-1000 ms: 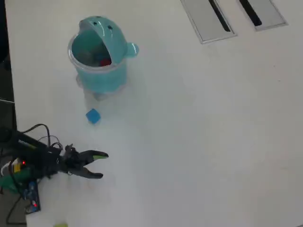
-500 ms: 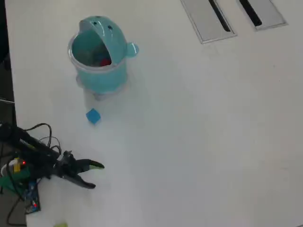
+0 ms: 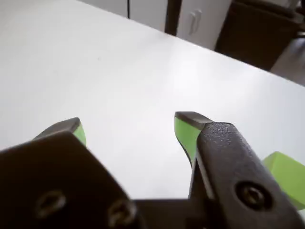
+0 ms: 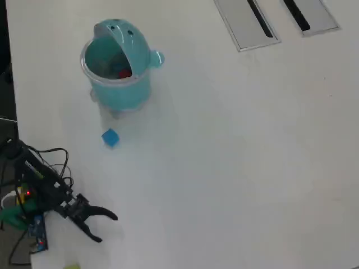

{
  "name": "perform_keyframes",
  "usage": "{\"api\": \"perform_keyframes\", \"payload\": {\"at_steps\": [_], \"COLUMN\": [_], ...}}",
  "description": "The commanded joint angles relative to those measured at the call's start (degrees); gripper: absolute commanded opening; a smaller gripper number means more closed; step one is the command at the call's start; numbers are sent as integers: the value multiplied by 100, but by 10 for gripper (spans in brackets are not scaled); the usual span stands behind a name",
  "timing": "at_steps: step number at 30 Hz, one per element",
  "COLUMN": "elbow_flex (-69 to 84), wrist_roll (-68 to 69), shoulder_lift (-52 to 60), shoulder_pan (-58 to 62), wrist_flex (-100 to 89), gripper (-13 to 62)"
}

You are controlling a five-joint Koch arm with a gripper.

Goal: Grasp RGB lego blocks and put them in the bin one by one.

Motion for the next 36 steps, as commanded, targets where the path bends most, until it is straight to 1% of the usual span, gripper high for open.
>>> {"api": "perform_keyframes", "payload": {"at_steps": [1, 2, 8, 15, 16, 22, 28, 32, 36], "elbow_flex": [-519, -677, -993, -1204, -1345, -2232, -3674, -4192, -4324], "wrist_roll": [9, 9, 79, 334, 334, 334, 325, 325, 325], "shoulder_lift": [360, 334, 290, 97, -141, -1450, -2751, -3243, -3419], "shoulder_pan": [79, 272, 923, 1406, 1600, 2162, 2549, 2786, 3006], "wrist_flex": [-9, 378, 1345, 1767, 1758, 1767, 2382, 2707, 3111], "gripper": [342, 341, 343, 342, 330, 328, 328, 329, 330]}}
